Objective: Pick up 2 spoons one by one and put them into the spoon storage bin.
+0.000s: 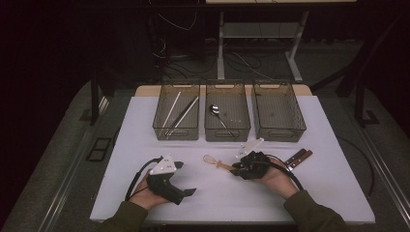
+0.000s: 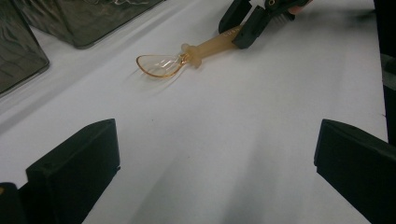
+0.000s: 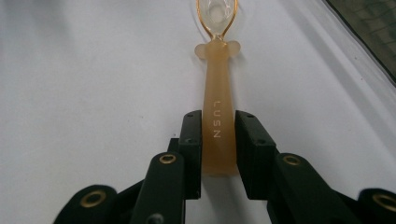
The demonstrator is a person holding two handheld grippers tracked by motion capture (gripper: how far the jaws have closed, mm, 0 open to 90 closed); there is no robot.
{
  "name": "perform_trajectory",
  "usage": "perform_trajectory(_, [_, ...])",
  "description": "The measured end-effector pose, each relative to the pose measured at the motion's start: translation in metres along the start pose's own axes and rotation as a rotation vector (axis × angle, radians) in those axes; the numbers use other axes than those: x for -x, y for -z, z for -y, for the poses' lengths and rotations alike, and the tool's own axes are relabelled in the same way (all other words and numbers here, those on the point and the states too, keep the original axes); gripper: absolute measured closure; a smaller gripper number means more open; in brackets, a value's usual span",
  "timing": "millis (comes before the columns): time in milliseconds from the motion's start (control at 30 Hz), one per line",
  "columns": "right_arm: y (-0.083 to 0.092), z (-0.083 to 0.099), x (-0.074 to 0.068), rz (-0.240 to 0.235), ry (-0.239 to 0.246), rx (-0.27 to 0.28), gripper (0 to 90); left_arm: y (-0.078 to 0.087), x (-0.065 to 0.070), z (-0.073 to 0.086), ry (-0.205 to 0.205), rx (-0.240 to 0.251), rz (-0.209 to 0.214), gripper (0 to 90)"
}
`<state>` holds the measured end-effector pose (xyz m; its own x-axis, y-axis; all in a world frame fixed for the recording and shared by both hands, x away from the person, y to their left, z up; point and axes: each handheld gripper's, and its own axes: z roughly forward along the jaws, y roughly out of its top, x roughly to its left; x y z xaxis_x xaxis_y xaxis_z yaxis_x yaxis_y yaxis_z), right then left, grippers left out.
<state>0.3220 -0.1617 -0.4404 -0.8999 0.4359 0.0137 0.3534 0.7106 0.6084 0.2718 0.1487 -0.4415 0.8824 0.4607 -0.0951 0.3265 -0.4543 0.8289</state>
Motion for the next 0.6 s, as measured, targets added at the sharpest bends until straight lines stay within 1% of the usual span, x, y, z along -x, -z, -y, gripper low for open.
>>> perform_trajectory(200, [0.003,0.0,0.002,0.013,-0.009,0.013,73.8,0.0,0.0,0.0,0.001,0.002,0.001,0.0])
perform_trajectory(233, [0.004,0.0,0.002,0.002,-0.023,0.022,73.8,0.0,0.0,0.0,0.001,0.002,0.001,0.0])
perform_trajectory(300, [0.007,0.0,0.003,-0.002,-0.035,0.035,73.7,0.0,0.0,0.0,0.001,0.002,0.002,0.0])
perform_trajectory(600, [0.021,0.0,0.008,-0.01,-0.085,0.096,73.7,0.0,0.0,0.0,-0.001,-0.001,0.002,0.0])
